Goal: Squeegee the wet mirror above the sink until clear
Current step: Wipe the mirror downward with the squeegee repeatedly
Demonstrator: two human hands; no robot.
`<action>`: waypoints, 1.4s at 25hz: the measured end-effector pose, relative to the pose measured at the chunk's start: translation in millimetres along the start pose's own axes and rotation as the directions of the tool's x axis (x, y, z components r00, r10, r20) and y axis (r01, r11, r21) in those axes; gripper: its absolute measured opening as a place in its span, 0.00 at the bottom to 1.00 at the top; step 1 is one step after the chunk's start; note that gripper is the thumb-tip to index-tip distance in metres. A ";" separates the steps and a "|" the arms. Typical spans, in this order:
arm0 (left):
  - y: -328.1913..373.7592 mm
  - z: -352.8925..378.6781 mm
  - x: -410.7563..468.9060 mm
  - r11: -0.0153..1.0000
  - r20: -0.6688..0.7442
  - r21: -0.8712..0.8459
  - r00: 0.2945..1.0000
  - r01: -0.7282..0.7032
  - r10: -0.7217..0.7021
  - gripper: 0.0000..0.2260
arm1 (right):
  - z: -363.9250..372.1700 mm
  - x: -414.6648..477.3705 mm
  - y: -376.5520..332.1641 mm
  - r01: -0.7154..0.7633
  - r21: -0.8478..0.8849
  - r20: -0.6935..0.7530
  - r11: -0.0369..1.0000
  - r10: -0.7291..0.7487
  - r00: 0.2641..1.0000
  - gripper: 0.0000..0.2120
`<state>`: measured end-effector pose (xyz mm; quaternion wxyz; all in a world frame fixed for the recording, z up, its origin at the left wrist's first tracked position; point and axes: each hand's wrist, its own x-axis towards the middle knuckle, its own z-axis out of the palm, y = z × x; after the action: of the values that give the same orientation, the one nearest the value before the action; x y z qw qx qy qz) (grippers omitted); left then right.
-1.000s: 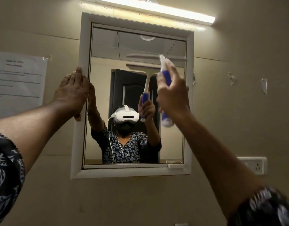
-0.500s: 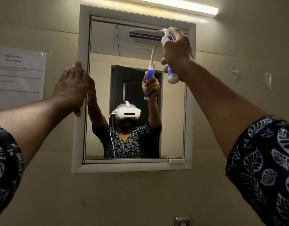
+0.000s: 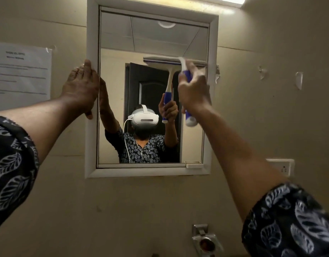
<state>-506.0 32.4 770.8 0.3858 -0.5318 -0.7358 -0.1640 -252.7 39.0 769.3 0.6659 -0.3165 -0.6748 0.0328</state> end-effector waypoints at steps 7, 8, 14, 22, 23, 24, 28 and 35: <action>2.4 -3.6 -4.3 1.000 0.018 0.014 1.000 0.000 0.000 0.60 | 3.6 -102.4 49.1 -0.081 0.021 0.098 0.996 0.079 0.992 0.22; 3.5 -4.2 -4.5 1.000 0.022 0.021 1.000 0.004 -0.004 0.60 | 3.4 -119.4 56.9 -0.097 0.021 0.113 0.995 0.094 0.989 0.22; 4.7 -5.4 -5.7 0.999 0.028 0.034 1.000 0.009 -0.010 0.60 | 11.3 -213.8 96.9 -0.202 -0.026 0.159 0.979 0.204 0.966 0.22; 2.7 -0.8 -3.6 1.000 0.016 0.019 1.000 -0.003 0.002 0.57 | 19.7 -237.0 85.2 -0.235 -0.089 0.113 0.968 0.244 0.963 0.27; 2.6 0.7 -2.7 1.000 0.014 0.021 1.000 0.000 0.000 0.57 | 20.4 -223.3 73.2 -0.169 -0.041 0.096 0.985 0.172 0.980 0.28; 2.3 2.1 -1.6 1.000 0.012 0.019 1.000 0.002 -0.003 0.56 | 21.7 -205.6 59.7 -0.086 0.004 0.078 0.996 0.085 0.993 0.28; -0.2 6.2 2.6 1.000 -0.005 0.004 1.000 -0.007 0.007 0.57 | 45.7 -97.4 7.6 0.276 0.036 -0.017 0.960 -0.276 0.961 0.24; -2.4 14.1 9.0 1.000 -0.003 0.011 1.000 -0.006 0.006 0.58 | 116.4 20.8 -43.0 0.394 -0.139 -0.078 0.909 -0.406 0.910 0.25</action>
<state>-515.0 46.6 768.8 0.3903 -0.5317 -0.7345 -0.1598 -374.3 58.4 794.7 0.6727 -0.2121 -0.6902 -0.1616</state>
